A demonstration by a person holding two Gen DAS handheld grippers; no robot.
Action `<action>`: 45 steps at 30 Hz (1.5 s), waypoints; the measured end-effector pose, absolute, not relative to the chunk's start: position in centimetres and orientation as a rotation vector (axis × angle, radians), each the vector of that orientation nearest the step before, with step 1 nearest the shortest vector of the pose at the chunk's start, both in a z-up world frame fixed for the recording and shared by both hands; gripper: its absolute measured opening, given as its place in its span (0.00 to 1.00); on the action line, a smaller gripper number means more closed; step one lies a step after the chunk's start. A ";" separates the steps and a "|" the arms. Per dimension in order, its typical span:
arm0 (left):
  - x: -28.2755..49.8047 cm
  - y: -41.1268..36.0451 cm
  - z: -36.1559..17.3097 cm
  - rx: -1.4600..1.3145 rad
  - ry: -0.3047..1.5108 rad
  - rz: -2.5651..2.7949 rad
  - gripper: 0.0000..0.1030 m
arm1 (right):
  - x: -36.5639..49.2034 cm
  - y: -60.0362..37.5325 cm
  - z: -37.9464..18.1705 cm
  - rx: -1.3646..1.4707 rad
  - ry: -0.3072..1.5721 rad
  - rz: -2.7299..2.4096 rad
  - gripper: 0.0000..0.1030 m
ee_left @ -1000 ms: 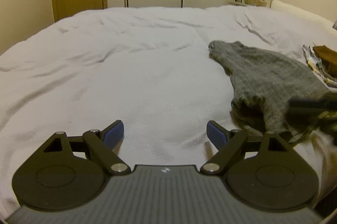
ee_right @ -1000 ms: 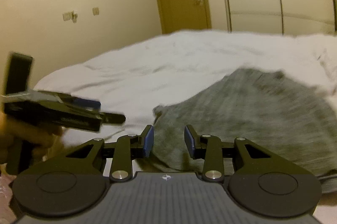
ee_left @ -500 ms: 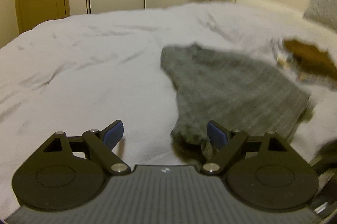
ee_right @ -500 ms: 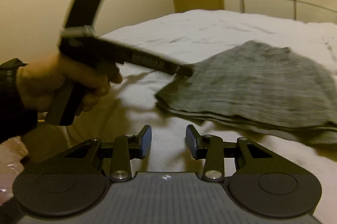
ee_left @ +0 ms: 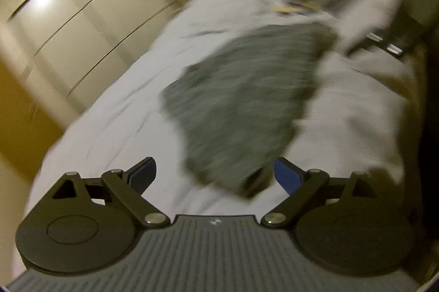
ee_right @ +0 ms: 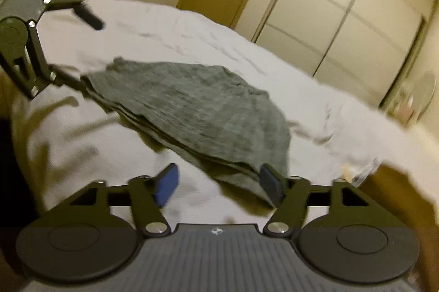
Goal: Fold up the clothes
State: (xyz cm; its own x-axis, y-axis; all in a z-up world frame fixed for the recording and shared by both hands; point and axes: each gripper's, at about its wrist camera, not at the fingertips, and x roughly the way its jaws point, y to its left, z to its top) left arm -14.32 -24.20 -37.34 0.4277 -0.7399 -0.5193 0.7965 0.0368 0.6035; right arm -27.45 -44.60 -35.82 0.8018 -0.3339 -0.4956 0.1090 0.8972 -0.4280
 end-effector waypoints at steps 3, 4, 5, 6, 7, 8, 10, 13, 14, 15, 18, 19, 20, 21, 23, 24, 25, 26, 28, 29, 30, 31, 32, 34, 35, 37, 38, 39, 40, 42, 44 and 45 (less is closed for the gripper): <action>-16.0 -26.6 -39.6 1.161 -0.050 -1.172 0.88 | -26.6 -44.6 -37.0 -0.522 0.627 -0.248 0.70; -16.0 -27.0 -40.0 1.191 -0.079 -1.162 0.88 | -26.2 -44.7 -37.4 -0.568 0.638 -0.251 0.70; -15.9 -27.5 -40.2 1.217 -0.102 -1.152 0.87 | -25.8 -44.7 -37.9 -0.619 0.653 -0.254 0.70; -15.7 -27.7 -40.4 1.240 -0.122 -1.140 0.85 | -25.3 -44.7 -38.4 -0.667 0.668 -0.255 0.70; -15.5 -27.9 -40.5 1.269 -0.148 -1.123 0.79 | -24.8 -44.7 -39.1 -0.722 0.679 -0.249 0.70; -15.3 -28.0 -40.7 1.305 -0.179 -1.102 0.70 | -24.3 -44.6 -39.7 -0.778 0.690 -0.242 0.70; -14.8 -28.2 -41.3 1.371 -0.233 -1.065 0.56 | -23.4 -44.5 -40.7 -0.895 0.689 -0.217 0.70; -13.8 -28.6 -41.7 1.403 -0.240 -1.063 0.31 | -22.3 -44.8 -41.6 -1.001 0.662 -0.202 0.63; -13.6 -28.8 -41.8 1.405 -0.239 -1.062 0.21 | -22.0 -45.1 -41.6 -1.016 0.659 -0.206 0.57; -13.4 -28.9 -41.8 1.403 -0.238 -1.059 0.17 | -21.6 -45.4 -41.5 -1.027 0.656 -0.214 0.49; -12.6 -29.8 -41.5 1.352 -0.206 -1.063 0.08 | -20.6 -46.8 -41.5 -1.037 0.673 -0.241 0.22; -12.2 -30.0 -41.0 1.316 -0.170 -1.077 0.06 | -20.7 -46.9 -41.1 -1.030 0.672 -0.238 0.11; -11.9 -30.0 -40.2 1.278 -0.136 -1.094 0.05 | -20.8 -47.0 -40.8 -1.023 0.672 -0.234 0.00; -11.6 -29.7 -39.2 1.244 -0.113 -1.108 0.05 | -20.9 -47.0 -40.5 -1.016 0.671 -0.230 0.00; -11.1 -29.1 -37.1 1.177 -0.068 -1.136 0.04 | -21.2 -47.2 -39.8 -1.002 0.671 -0.223 0.00; -11.0 -28.7 -36.1 1.150 -0.053 -1.149 0.04 | -21.4 -47.2 -39.3 -0.994 0.669 -0.219 0.00; -11.1 -28.1 -35.2 1.133 -0.047 -1.163 0.04 | -22.0 -46.8 -38.5 -0.982 0.662 -0.214 0.00; -11.4 -27.2 -34.6 1.120 -0.035 -1.179 0.03 | -22.6 -46.3 -37.7 -0.970 0.656 -0.208 0.00; -12.9 -25.1 -33.8 1.105 0.003 -1.219 0.03 | -24.2 -44.9 -36.4 -0.959 0.645 -0.187 0.00; -13.7 -24.0 -33.5 1.097 0.023 -1.239 0.03 | -25.3 -44.3 -35.8 -0.946 0.641 -0.172 0.00; -14.4 -22.9 -33.1 1.089 0.042 -1.259 0.03 | -26.4 -43.7 -35.3 -0.930 0.642 -0.154 0.00; -15.1 -21.8 -32.7 1.081 0.061 -1.278 0.03 | -27.5 -43.0 -34.9 -0.915 0.645 -0.135 0.00; -15.9 -20.7 -32.3 1.073 0.081 -1.298 0.03 | -28.7 -42.2 -34.5 -0.905 0.654 -0.110 0.00; -17.4 -18.6 -31.6 1.056 0.120 -1.336 0.03 | -31.2 -40.6 -34.1 -0.881 0.680 -0.055 0.00; -18.1 -17.5 -31.2 1.047 0.139 -1.355 0.03 | -32.4 -39.8 -34.0 -0.867 0.695 -0.028 0.00; -19.6 -15.5 -30.8 1.038 0.178 -1.390 0.03 | -34.8 -38.7 -33.8 -0.831 0.727 0.013 0.00; -20.3 -14.8 -31.2 1.046 0.194 -1.397 0.03 | -35.5 -38.3 -33.7 -0.816 0.740 0.036 0.00; -20.9 -14.2 -31.5 1.050 0.211 -1.403 0.04 | -36.3 -38.0 -33.5 -0.801 0.754 0.059 0.00; -21.1 -14.0 -31.4 1.045 0.223 -1.405 0.04 | -36.8 -37.8 -33.2 -0.792 0.763 0.075 0.00; -20.9 -13.8 -31.1 1.018 0.235 -1.399 0.04 | -37.1 -37.9 -32.2 -0.801 0.765 0.100 0.00; -19.7 -14.5 -30.0 0.962 0.238 -1.383 0.05 | -36.2 -39.1 -30.4 -0.785 0.735 0.088 0.00; -18.9 -15.1 -29.3 0.929 0.238 -1.374 0.05 | -35.2 -40.1 -29.3 -0.772 0.719 0.075 0.00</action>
State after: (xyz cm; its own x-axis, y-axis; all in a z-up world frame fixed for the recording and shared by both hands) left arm -18.88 -15.08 -29.35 0.2353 -0.7287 -0.6431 0.9024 -0.0819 0.4230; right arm -35.24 -40.06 -29.27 0.7623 -0.1910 -0.6184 -0.3141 0.7263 -0.6115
